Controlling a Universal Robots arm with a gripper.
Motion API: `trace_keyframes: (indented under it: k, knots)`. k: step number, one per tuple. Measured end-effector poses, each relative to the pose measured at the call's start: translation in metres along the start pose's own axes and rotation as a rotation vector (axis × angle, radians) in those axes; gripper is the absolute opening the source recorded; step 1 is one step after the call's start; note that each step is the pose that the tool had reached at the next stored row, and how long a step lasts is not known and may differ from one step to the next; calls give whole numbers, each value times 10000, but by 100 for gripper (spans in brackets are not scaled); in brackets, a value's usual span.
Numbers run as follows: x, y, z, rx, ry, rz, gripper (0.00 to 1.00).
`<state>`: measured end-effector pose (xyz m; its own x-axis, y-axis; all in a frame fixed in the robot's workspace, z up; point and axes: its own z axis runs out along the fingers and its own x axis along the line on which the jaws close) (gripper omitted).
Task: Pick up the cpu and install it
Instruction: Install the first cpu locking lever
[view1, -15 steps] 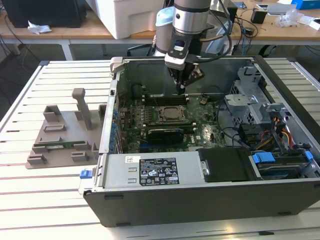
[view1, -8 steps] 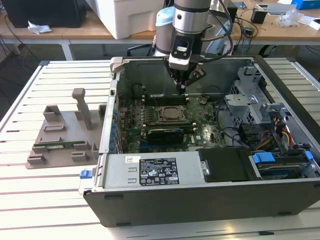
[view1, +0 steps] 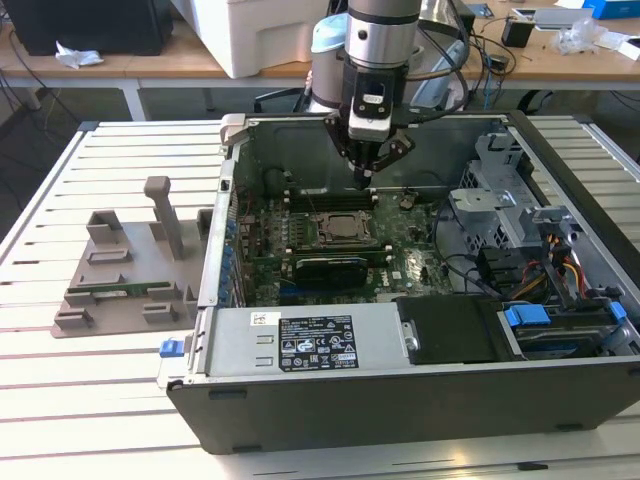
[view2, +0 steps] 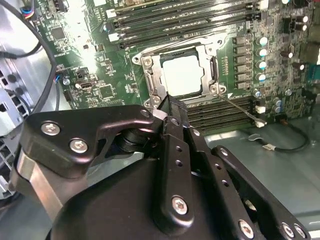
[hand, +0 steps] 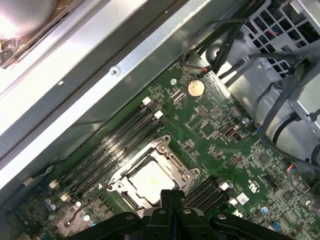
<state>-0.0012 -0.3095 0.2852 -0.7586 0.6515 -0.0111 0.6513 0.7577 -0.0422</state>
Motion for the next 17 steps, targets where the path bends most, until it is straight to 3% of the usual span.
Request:
trace_keyframes:
  k: [17]
  knots:
    - [0,0,0,-23,-85,-2025,11]
